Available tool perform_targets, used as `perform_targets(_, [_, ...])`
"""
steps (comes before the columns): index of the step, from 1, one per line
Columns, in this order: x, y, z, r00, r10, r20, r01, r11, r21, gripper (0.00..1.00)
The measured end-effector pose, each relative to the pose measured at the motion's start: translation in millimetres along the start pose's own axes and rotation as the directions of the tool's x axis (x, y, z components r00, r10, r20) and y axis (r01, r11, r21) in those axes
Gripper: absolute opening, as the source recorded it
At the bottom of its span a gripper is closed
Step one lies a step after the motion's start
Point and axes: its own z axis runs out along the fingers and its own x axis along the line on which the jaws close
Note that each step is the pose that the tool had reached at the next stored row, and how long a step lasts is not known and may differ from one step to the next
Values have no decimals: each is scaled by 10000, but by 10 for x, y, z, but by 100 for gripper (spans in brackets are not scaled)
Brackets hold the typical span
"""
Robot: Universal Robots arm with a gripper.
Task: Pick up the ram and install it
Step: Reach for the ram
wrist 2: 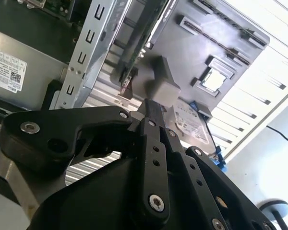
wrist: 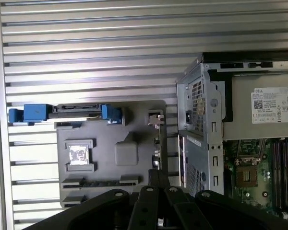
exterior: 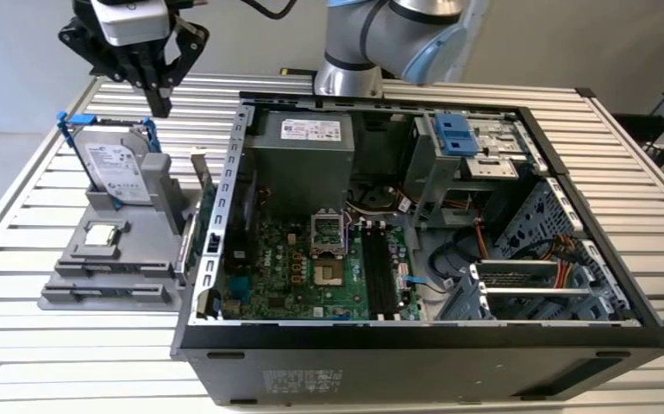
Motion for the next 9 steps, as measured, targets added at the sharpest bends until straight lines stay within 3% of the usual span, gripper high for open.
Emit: perform_targets(9, [150,-11,-3,10000,-5,0,5,10000,0,0])
